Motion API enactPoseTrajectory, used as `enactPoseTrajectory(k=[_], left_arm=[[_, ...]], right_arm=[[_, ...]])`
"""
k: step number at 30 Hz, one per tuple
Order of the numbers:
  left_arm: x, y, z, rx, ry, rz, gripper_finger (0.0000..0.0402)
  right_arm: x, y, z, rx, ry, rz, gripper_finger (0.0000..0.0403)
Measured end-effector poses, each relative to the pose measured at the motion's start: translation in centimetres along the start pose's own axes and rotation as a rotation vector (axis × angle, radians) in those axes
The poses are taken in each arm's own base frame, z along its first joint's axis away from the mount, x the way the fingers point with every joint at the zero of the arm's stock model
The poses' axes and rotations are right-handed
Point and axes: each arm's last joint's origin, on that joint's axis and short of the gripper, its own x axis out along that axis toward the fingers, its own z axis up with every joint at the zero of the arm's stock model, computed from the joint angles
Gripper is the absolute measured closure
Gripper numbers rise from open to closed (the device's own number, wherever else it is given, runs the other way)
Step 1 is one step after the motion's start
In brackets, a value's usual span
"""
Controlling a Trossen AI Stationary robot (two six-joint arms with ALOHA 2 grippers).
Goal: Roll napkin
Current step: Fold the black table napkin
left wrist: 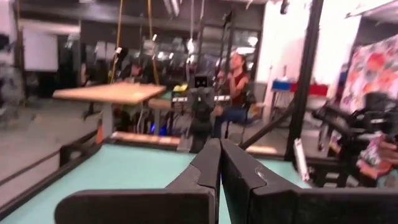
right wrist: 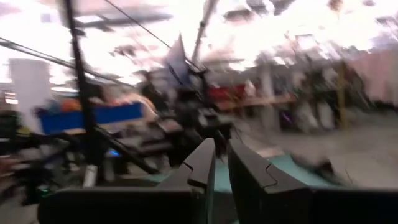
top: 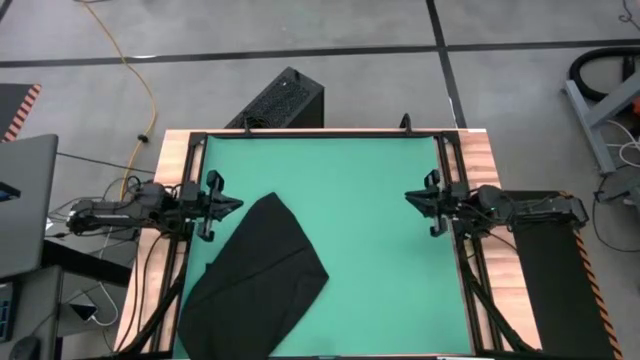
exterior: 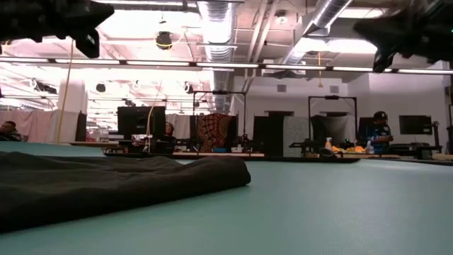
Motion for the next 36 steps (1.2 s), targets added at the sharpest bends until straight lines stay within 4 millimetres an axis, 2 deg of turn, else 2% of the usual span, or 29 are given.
enactPoseTrajectory(k=[6, 11, 15, 17, 20, 22, 26, 36], left_arm=[[2.5, -0.2, 0.5, 0.000, 0.183, 0.024, 0.0385], [4.8, -0.4, 0.7, 0.006, 0.380, 0.028, 0.0334], [5.8, -0.4, 0.7, 0.001, 0.547, 0.045, 0.0290], [6.1, -0.5, 1.0, -0.010, 0.592, 0.055, 0.0273], [6.1, -0.5, 1.3, -0.016, 0.664, 0.071, 0.0259], [6.0, -0.5, 1.6, -0.038, 0.691, 0.103, 0.0258], [5.5, -0.3, 1.7, -0.051, 0.742, 0.166, 0.0259], [5.0, -0.2, 1.4, -0.038, 0.790, 0.216, 0.0260]], right_arm=[[3.1, 0.5, 0.8, 0.034, 0.146, -0.058, 0.0328], [8.0, 1.6, 2.4, -0.030, 0.279, -0.040, 0.0296], [12.4, 2.3, 2.2, -0.057, 0.458, -0.045, 0.0259], [14.4, 2.3, 1.1, -0.071, 0.550, -0.064, 0.0242], [17.6, 2.1, -0.1, -0.086, 0.573, -0.120, 0.0227], [19.4, 1.7, -1.6, -0.096, 0.608, -0.153, 0.0223], [23.3, 0.8, -4.6, -0.095, 0.633, -0.184, 0.0225], [32.5, -2.1, -9.6, -0.095, 0.612, -0.249, 0.0235]])
